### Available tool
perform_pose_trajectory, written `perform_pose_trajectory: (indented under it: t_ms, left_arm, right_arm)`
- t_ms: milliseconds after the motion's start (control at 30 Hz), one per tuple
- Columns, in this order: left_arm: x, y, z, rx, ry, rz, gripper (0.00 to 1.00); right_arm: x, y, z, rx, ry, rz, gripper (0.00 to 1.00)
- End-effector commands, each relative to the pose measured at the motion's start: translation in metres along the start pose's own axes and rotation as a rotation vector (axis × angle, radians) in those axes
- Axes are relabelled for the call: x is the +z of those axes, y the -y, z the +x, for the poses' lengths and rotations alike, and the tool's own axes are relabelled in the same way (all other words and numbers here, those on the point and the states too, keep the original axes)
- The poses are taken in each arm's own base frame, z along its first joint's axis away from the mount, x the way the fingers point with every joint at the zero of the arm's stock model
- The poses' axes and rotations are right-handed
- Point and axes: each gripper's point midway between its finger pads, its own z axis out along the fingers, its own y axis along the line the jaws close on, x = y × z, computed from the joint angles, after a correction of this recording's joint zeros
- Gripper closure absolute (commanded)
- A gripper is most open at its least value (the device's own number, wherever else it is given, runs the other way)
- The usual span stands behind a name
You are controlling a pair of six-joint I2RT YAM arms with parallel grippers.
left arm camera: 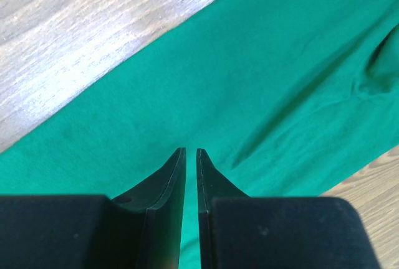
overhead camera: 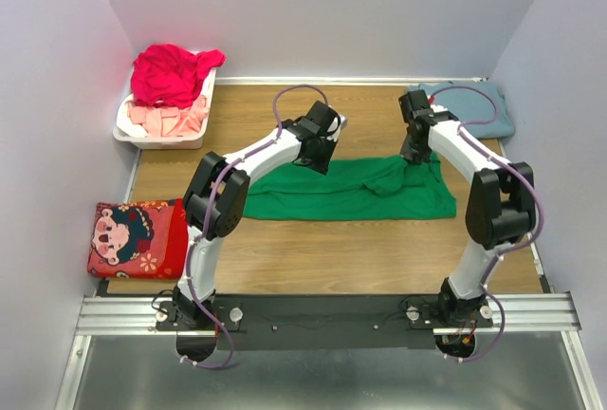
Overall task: Fold and stack the t-shirts
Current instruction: Fold the tshirt
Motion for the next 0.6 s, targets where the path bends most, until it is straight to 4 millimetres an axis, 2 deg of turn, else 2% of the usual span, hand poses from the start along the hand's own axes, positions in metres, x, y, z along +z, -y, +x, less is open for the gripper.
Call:
perform_pose_trajectory:
  t_ms: [0, 100, 233, 333, 567]
  left_arm:
    - [-0.014, 0.015, -0.024, 0.020, 0.074, 0.031, 0.80]
    - [-0.015, 0.017, -0.026, 0.018, 0.076, 0.034, 0.79]
    - [-0.015, 0.020, -0.029, 0.020, 0.084, 0.040, 0.79]
    - [-0.016, 0.029, -0.034, 0.043, 0.092, 0.069, 0.80]
    - [-0.017, 0.064, -0.047, 0.152, 0.192, 0.148, 0.78]
  right_arm:
    - [0.016, -0.021, -0.050, 0.024, 0.117, -0.013, 0.99]
    - [0.021, -0.028, -0.061, 0.029, 0.132, -0.021, 0.99]
    - [0.037, -0.035, -0.064, 0.022, 0.121, -0.023, 0.99]
    - [0.046, -0.037, -0.064, 0.018, 0.107, -0.024, 0.99]
    - [0.076, -0.051, -0.060, 0.008, 0.058, -0.037, 0.99]
